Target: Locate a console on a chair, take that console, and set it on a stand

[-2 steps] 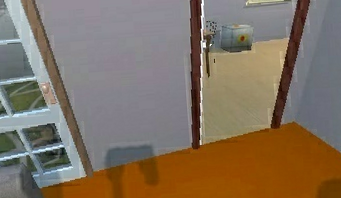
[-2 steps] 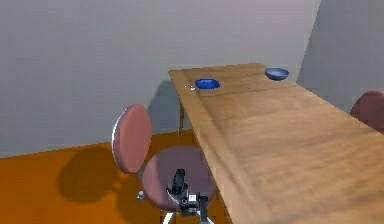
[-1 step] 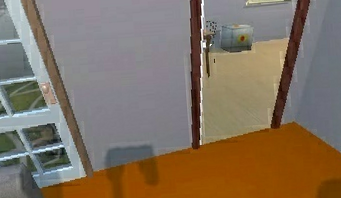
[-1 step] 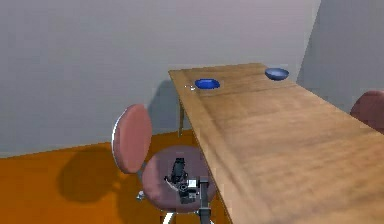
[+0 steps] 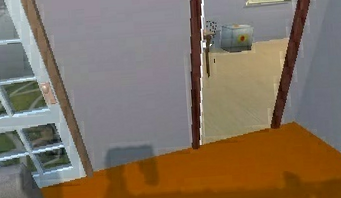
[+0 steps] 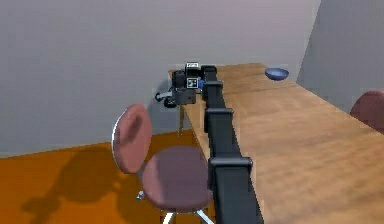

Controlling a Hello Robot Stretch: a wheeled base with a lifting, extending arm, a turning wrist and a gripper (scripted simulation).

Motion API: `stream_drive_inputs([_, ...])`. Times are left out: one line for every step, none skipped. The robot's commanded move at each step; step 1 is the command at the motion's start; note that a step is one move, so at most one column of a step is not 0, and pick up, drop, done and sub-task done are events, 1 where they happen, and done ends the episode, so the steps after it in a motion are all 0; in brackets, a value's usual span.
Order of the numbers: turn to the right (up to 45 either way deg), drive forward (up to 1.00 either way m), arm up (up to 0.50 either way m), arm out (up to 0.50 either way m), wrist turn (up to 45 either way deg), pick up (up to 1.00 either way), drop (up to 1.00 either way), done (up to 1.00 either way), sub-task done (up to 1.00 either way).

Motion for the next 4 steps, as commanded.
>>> stream_drive_inputs([0.0,0.00,0.06,0.00,0.0,0.00,0.00,0.00,0.00])
stream_drive_inputs([0.0,0.00,0.00,0.00,-45.0,0.00,0.00,0.00,0.00])
stream_drive_inputs([0.0,0.00,0.00,0.00,-45.0,0.00,0.00,0.00,0.00])
stream_drive_inputs([0.0,0.00,0.00,0.00,-24.0,0.00,0.00,0.00,0.00])
